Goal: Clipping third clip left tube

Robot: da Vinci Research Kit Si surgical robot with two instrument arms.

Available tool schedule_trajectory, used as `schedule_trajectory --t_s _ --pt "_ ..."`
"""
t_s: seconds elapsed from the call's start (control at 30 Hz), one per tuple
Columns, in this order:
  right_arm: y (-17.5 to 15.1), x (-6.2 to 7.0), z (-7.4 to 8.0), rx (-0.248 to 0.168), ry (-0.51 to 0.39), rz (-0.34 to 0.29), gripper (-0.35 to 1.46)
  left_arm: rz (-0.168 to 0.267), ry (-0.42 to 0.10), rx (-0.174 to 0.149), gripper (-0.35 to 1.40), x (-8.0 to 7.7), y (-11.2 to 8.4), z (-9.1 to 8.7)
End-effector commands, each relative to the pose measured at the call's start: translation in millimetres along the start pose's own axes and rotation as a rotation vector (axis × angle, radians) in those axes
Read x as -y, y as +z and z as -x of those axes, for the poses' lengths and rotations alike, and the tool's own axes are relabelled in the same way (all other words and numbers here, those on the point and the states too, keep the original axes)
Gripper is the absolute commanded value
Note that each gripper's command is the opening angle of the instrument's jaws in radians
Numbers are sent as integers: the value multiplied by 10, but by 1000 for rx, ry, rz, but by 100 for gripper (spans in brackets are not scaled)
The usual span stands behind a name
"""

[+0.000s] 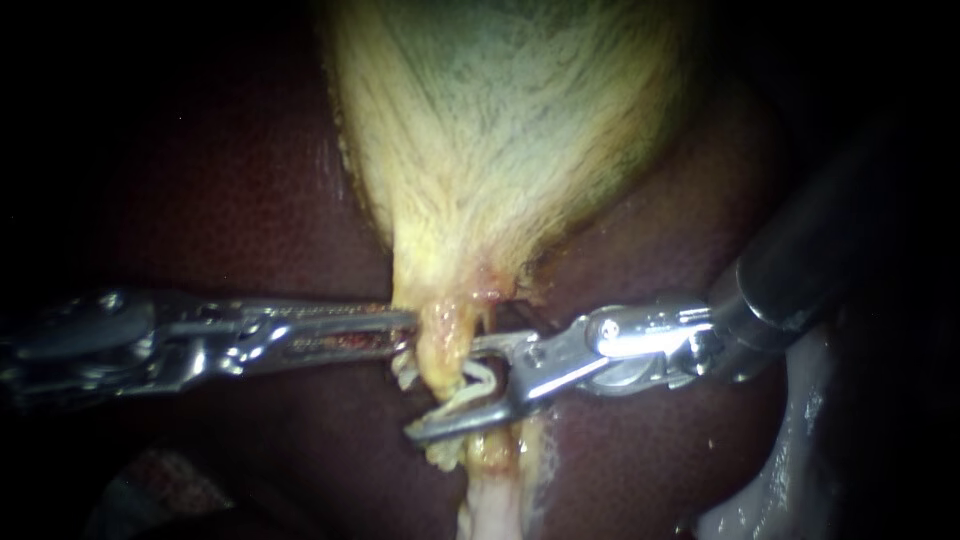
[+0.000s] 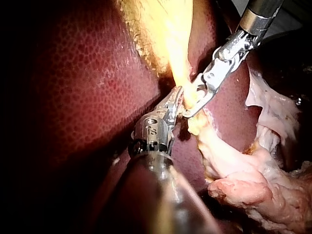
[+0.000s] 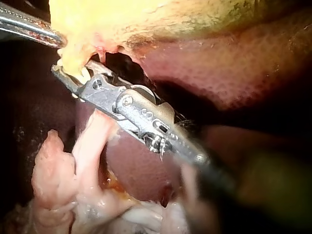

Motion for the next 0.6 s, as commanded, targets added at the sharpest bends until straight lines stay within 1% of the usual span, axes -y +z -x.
schedule_trajectory --t_s 0.03,0.17,0.6 --pt "-1 -2 1 8 -1 -1 -21 0 0 0 -35 0 1 0" --pt "-4 -5 4 20 0 1 -29 0 0 0 -35 -1 1 0" --pt "-2 -3 9 25 -4 1 -28 0 0 0 -35 -1 2 0"
